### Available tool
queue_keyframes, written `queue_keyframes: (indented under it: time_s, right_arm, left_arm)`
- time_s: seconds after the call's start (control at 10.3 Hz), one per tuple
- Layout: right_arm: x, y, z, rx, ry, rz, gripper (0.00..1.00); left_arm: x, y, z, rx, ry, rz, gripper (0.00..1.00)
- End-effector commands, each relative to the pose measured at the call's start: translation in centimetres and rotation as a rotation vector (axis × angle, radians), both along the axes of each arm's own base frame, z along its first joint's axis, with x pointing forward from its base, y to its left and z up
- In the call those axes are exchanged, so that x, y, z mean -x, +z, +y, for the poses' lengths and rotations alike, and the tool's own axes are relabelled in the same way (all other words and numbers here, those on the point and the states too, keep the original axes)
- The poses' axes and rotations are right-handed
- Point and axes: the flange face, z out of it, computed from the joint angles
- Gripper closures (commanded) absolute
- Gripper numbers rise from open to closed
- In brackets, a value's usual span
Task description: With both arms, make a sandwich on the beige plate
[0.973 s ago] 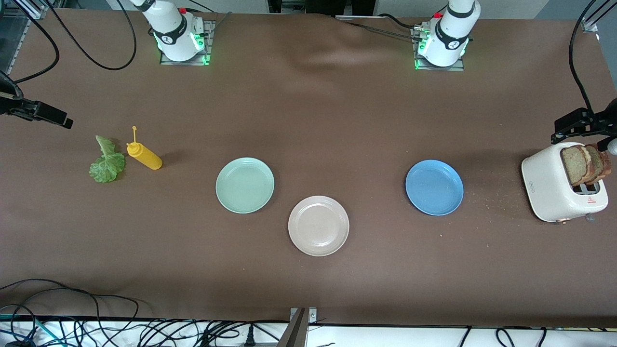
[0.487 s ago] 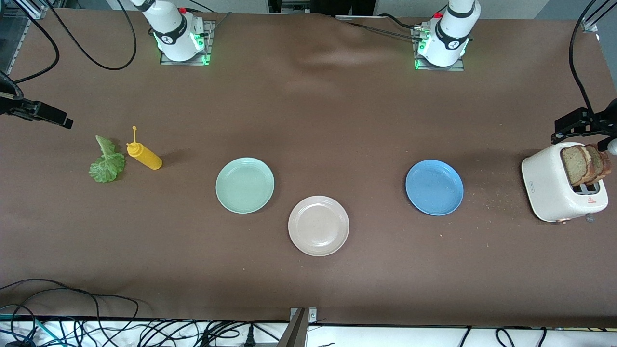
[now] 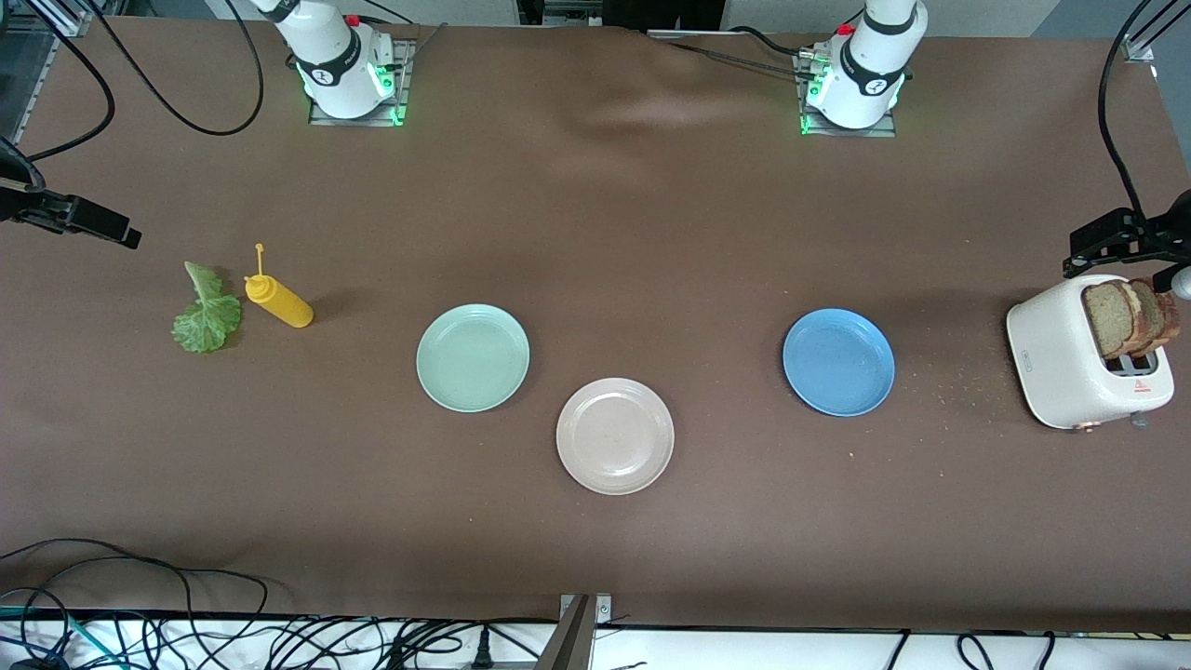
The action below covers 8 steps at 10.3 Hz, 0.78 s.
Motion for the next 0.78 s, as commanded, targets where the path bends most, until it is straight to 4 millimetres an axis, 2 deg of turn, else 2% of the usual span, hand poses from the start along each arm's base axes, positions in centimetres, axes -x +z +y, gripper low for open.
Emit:
queue_keyframes:
  time_s: [0.0,0.68]
  right_arm:
    - [-0.12,0.41,0.21,-0.008,-0.003,0.001,0.0]
    - [-0.1,0.4,0.22,-0.01,-0.003,0.003,0.0]
  left_arm:
    - [0.25,0.75,-0.57,0.028,-0.022,-0.002,0.0]
    - [0.29,0.82,0.15,0.049,0.006,-0.005,0.0]
